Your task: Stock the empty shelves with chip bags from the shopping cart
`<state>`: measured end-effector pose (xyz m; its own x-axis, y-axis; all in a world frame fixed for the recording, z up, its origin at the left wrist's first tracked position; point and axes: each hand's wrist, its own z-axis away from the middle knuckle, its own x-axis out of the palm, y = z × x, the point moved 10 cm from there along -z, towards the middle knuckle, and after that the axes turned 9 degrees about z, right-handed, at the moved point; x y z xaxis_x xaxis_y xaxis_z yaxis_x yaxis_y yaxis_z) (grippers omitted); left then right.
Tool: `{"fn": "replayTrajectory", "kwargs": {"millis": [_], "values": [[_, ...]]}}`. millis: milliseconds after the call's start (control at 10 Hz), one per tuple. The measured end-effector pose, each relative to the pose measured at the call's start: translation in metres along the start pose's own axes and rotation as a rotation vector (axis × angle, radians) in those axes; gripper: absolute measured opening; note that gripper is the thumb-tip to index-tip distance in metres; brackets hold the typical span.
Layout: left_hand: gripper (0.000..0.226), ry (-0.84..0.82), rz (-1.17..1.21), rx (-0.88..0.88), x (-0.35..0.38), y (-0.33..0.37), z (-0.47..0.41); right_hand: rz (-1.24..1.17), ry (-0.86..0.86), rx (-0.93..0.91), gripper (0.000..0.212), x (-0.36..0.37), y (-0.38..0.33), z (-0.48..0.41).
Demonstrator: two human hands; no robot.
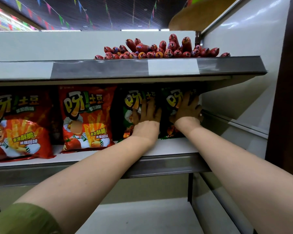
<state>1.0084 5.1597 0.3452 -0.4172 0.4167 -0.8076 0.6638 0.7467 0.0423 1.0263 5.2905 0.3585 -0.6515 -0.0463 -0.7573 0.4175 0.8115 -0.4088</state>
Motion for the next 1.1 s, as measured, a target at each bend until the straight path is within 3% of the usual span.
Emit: {"fn": "replayTrajectory", "kwargs": {"millis": [100, 300, 500, 700, 800, 900, 1100], "values": [[0.078, 0.043, 0.013, -0.006, -0.010, 0.000, 0.002, 0.001, 0.004, 0.010, 0.109, -0.003, 0.002, 0.002], [0.094, 0.025, 0.058, -0.188, -0.015, -0.025, 0.000, 0.021, 0.045, -0.036, 0.109, -0.007, -0.002, 0.004], [0.086, -0.001, 0.099, -0.198, 0.000, -0.032, -0.008, 0.009, 0.009, -0.035, 0.108, 0.001, -0.005, 0.000], [0.092, -0.035, 0.078, -0.163, -0.007, -0.027, -0.003, 0.083, 0.037, -0.019, 0.110, -0.005, -0.003, 0.004], [0.089, -0.001, 0.084, -0.095, -0.025, -0.014, 0.008, 0.091, 0.122, -0.066, 0.098, -0.020, -0.013, 0.019], [0.084, -0.010, 0.122, -0.062, -0.035, -0.008, 0.020, -0.044, 0.167, -0.105, 0.081, -0.034, -0.025, 0.033], [0.072, 0.151, 0.180, 0.032, -0.065, -0.019, 0.060, -0.347, 0.217, -0.164, 0.038, -0.043, -0.054, 0.072]]}}
